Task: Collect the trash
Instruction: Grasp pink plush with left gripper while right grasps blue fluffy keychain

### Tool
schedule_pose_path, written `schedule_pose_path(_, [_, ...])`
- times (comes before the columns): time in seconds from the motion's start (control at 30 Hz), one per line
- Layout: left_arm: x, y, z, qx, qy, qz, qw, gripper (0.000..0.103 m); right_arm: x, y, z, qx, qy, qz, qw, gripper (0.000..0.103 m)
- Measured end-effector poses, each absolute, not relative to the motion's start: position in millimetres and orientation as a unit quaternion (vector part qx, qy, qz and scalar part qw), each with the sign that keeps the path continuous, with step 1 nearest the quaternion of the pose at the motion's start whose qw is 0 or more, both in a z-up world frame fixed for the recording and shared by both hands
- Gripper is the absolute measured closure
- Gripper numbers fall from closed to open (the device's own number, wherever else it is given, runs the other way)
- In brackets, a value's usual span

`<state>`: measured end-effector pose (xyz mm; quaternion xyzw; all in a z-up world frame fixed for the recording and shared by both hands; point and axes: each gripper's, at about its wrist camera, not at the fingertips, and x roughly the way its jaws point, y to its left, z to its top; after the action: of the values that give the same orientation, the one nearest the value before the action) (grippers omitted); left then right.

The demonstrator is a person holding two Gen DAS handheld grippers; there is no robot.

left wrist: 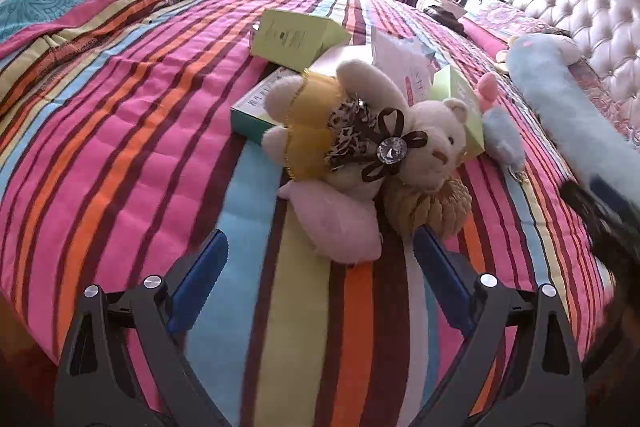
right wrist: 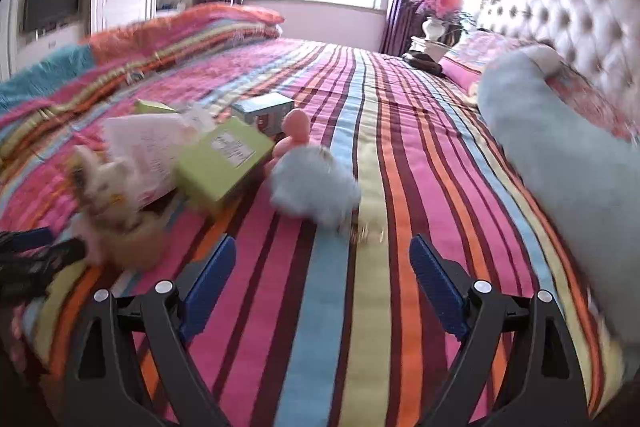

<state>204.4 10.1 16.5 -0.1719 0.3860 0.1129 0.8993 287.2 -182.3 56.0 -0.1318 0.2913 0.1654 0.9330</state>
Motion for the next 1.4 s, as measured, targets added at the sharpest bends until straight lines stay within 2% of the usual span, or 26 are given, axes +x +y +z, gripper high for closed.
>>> schedule_pose_path(0.17, [214,8,9,-0.176,0.390,0.134,0.894,0.012,342,-156,45,-0.166,0.315,0.187,0.915,0.019])
schedule_pose_path(0.47, [217,12,4,-0.187,0.382,0.155,0.892,0.012,383,-133,35,-0.250,0.329,0.198,0.889,0.016])
schedule_pose_path(0.8, [213,13,1,-0.177,0.382,0.179,0.889,0.012,406,-131,20,-0.208,0.368,0.248,0.871,0.016])
schedule_pose_path(0.93, [225,5,1,-0.139,0.380,0.192,0.894,0.012,412,-136,13,-0.166,0.394,0.253,0.868,0.017])
schedule_pose_path(0.97, [226,5,0,-0.136,0.376,0.189,0.897,0.013,413,-138,12,-0.154,0.403,0.256,0.865,0.023])
schedule_pose_path(1.0, [226,7,-1,-0.136,0.376,0.176,0.900,0.029,414,-141,11,-0.138,0.415,0.260,0.861,0.037])
schedule_pose_path(1.03, [226,9,-1,-0.132,0.376,0.167,0.902,0.031,414,-142,11,-0.119,0.425,0.271,0.856,0.038])
schedule_pose_path(1.07, [224,11,0,-0.127,0.374,0.159,0.905,0.043,409,-144,13,-0.110,0.422,0.271,0.858,0.040])
schedule_pose_path(1.1, [221,11,1,-0.124,0.371,0.148,0.908,0.062,403,-146,14,-0.111,0.417,0.267,0.862,0.041])
schedule_pose_path(1.4, [163,27,10,-0.127,0.354,0.057,0.925,0.062,335,-202,22,-0.074,0.388,0.223,0.891,0.041])
